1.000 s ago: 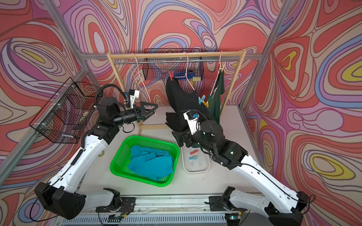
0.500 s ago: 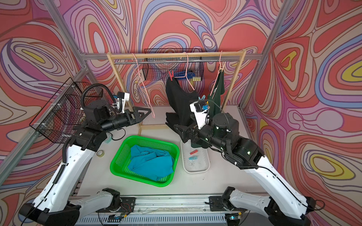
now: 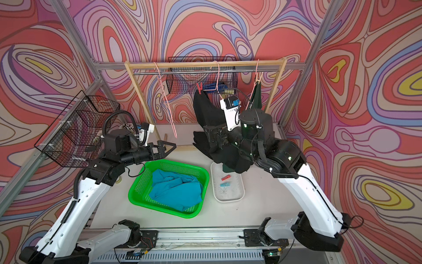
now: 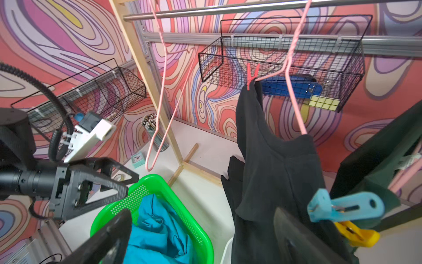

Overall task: Remove the clothespins securing t-shirts to the hanger
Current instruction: Pick up the hanger from the clothes rail.

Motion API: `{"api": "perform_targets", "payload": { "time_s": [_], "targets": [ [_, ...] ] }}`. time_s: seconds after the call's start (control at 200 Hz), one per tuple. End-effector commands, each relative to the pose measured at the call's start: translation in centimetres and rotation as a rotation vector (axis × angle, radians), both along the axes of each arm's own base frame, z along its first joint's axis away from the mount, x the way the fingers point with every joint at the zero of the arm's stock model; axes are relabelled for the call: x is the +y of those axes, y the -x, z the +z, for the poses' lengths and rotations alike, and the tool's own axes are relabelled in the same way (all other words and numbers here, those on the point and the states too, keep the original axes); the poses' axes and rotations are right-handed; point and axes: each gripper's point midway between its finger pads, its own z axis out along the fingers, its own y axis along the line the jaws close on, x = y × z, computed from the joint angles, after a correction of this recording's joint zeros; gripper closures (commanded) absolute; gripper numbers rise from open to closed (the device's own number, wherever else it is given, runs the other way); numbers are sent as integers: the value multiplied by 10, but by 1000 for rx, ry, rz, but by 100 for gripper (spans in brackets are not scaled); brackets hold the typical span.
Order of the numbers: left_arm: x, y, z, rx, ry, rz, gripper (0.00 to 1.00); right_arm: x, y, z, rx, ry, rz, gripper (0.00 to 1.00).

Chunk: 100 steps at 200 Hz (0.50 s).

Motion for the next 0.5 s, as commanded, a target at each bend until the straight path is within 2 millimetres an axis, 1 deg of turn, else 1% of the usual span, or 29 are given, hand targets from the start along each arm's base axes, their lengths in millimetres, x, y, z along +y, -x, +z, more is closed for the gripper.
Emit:
{"api": "perform_targets", "payload": {
  "time_s": [0.0,0.09,0.175,0.295,0.426,0.461,0.496],
  "targets": [
    [0,13,-20,25,-20,-43,0,-19,-11,-17,70,75,-112,2],
    [5,18,-41,46,-73,-45,0,-31,-18,-19,91,75,-164,2],
    [6,21,-59,79,-97,-55,0,-45,-28,-26,131,63,-215,3],
    [4,26,-78,120,-101,-79,0,-58,-34,-33,163,63,-273,3],
    [0,31,-93,152,-87,-109,0,-64,-32,-34,176,42,-297,5],
    [0,32,-96,158,-88,-116,0,-62,-31,-33,174,33,-281,6],
    [0,33,-98,162,-88,-121,0,-57,-28,-28,159,14,-247,6]
  ]
}}
